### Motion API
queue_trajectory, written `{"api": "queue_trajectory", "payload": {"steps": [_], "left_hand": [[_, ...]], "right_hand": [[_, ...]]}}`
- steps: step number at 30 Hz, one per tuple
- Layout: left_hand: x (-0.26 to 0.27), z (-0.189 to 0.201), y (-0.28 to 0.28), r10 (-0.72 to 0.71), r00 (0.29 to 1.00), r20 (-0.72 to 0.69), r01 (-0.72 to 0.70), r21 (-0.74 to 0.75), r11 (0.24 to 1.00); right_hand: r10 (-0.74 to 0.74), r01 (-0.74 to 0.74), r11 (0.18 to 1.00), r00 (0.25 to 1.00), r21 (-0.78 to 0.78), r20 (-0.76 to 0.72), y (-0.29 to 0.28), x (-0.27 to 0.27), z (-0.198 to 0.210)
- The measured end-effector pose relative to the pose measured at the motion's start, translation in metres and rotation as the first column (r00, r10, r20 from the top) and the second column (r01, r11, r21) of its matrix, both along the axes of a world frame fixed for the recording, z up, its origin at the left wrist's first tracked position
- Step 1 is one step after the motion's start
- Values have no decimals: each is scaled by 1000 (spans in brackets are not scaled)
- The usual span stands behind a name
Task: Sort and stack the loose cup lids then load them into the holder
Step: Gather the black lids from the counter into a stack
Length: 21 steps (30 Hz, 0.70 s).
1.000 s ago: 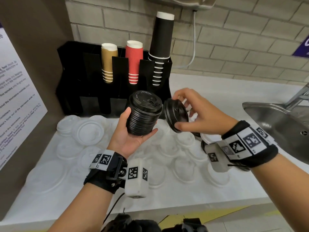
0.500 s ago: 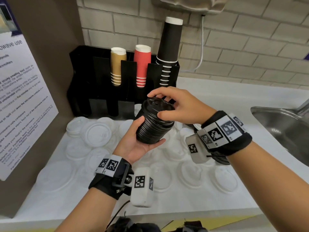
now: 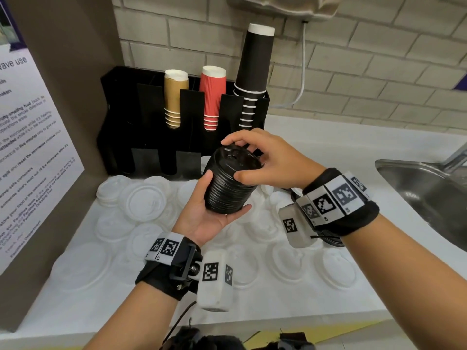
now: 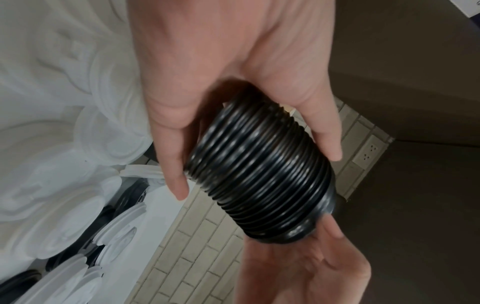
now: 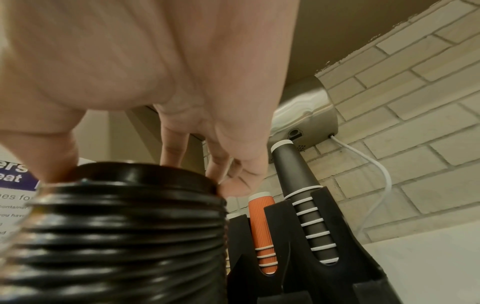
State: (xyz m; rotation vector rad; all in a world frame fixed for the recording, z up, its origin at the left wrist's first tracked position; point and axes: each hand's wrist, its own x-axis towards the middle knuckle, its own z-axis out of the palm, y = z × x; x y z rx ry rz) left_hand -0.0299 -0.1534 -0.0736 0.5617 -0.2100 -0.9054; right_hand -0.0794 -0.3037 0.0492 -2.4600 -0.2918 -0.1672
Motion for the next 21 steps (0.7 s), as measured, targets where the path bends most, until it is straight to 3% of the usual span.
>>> {"api": "queue_trajectory", "payload": {"steps": [3,5,9,14,16,21], "left_hand": [[-1,2,-1,5,1000,1,-5,-5,1000],[1,4,0,22,1000,-7,-22,-16,1000],[7,4,5,104,994,-30,-104,-20,994],[11,11,9,145,989,5,-145,-11,989],[12,12,10,158,987,-5,-158,-10,987],[9,11,9,164,986,9,-164,4,986]], "right_hand": [[-11,12,998,1000,61,-21,-11,-5,4],[-112,113,992,994,62,-20,-28,-12,10],[-290,266,945,950,-189,-113,-81,-37,17],[-498,162,742,783,-651,-373,-126,-67,-9],[-567,152,696,717,-702,-406,-136,-75,-26],[-687,372,688,612,-624,-392,-148,-80,-64]]}}
